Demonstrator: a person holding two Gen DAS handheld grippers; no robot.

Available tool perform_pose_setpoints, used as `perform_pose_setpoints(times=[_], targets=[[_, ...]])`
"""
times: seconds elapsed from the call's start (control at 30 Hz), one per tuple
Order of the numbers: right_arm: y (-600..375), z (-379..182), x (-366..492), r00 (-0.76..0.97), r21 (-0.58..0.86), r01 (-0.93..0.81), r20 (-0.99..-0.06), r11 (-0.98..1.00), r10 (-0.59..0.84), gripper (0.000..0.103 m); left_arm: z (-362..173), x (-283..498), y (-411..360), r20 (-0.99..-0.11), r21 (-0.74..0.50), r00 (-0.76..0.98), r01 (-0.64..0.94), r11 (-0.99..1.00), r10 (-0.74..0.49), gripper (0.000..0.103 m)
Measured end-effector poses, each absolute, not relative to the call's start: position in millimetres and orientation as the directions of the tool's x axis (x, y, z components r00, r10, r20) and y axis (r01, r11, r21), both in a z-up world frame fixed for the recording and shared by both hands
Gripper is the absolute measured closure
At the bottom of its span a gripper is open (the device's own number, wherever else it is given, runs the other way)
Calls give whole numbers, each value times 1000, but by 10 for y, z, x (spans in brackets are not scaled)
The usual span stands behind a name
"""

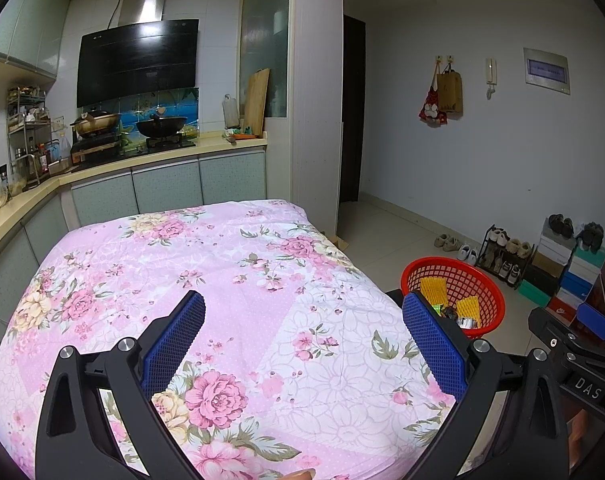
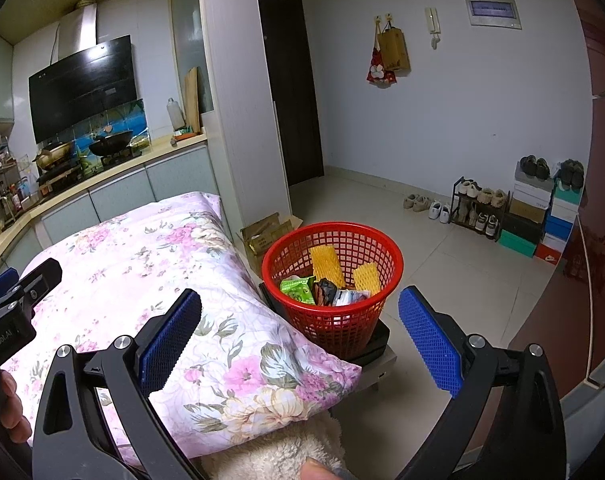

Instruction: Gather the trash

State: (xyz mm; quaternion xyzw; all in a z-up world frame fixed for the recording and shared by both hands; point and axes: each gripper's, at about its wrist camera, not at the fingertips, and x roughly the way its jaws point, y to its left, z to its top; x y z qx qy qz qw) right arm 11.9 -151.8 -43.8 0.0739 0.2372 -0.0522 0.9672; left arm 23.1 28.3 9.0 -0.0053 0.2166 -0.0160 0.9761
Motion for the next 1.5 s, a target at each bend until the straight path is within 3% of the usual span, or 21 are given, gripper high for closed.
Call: perform_pose_setpoints(times=[1.5], targets=[[-1554,-462,105,879,119,136,-473,984,-64,7,51,210,294,-429,-26,902,30,999,-38,7]])
